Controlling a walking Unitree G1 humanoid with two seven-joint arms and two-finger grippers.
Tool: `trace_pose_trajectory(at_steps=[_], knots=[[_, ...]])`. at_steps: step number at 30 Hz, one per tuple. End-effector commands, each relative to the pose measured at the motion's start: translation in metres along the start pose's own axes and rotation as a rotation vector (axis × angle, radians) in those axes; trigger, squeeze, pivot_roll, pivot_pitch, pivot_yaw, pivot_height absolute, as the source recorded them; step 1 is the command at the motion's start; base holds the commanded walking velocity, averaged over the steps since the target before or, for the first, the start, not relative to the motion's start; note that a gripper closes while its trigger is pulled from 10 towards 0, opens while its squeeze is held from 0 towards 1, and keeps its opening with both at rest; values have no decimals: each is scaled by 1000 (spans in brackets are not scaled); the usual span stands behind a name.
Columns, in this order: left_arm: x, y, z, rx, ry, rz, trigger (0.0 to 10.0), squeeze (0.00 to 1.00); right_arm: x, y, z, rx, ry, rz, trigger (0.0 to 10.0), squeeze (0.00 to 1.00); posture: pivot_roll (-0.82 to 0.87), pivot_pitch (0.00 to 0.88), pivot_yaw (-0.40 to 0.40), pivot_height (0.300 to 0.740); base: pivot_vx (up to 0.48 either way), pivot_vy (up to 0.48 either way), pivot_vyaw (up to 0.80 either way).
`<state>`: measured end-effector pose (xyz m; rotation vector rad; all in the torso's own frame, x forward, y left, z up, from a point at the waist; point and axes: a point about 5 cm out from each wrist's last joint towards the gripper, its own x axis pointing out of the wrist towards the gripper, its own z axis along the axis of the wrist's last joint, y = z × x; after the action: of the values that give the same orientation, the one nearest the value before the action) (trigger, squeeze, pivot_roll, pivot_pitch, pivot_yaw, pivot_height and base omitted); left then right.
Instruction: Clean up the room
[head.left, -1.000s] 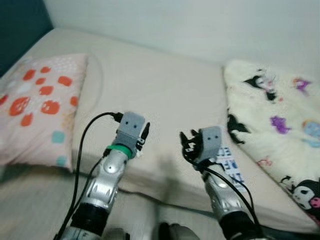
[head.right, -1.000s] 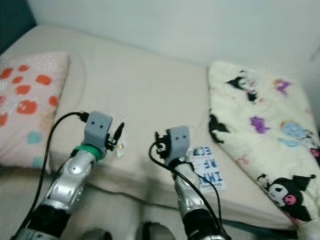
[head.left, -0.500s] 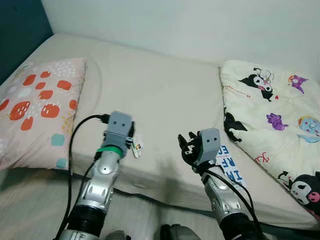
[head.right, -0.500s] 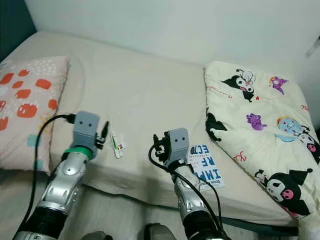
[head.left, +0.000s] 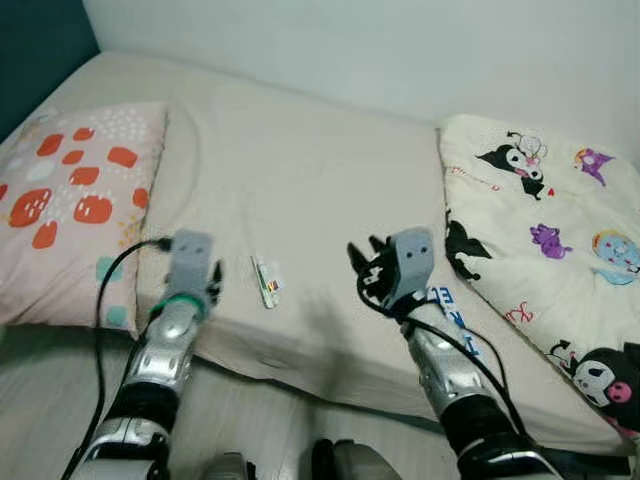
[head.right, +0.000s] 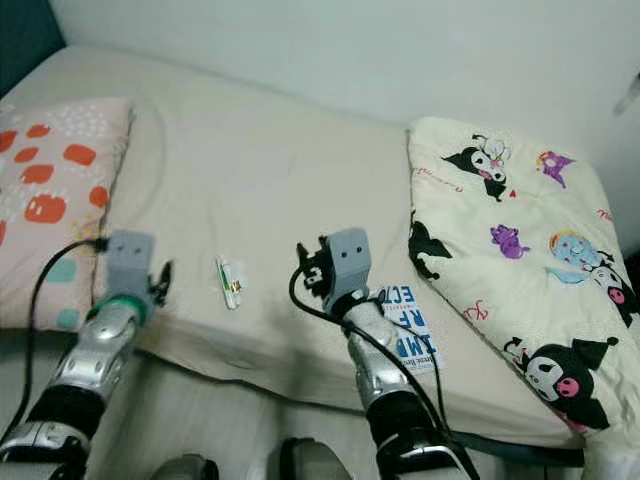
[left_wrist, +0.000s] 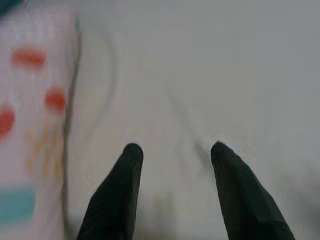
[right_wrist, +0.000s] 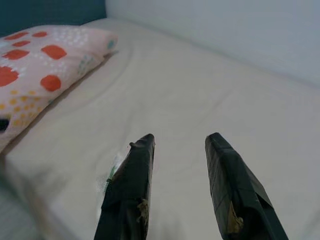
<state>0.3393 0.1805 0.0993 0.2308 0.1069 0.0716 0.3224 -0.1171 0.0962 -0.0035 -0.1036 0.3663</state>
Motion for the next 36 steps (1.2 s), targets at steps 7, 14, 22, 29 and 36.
trace_pose_trajectory(at_steps=[7,14,22,29,36], knots=[[-18,5,35,-10,-187,-1,10000,0,-3,3,-6,70,12,-16,10000,0,29,91,-73,740,0,0,0],[-31,-8,28,-39,-188,-50,10000,0,-6,10,-8,122,11,-27,10000,0,19,93,-75,740,0,0,0],[-31,-20,30,-46,-176,-74,10000,0,-11,3,-13,109,41,-50,10000,0,10,92,-72,740,0,0,0],[-35,-26,31,-53,-159,-97,10000,0,-13,0,-16,114,57,-98,10000,0,10,90,-62,730,0,0,0],[-34,-29,31,-45,-151,-112,10000,0,-13,1,-17,116,62,-102,10000,0,8,81,-50,700,0,0,0]])
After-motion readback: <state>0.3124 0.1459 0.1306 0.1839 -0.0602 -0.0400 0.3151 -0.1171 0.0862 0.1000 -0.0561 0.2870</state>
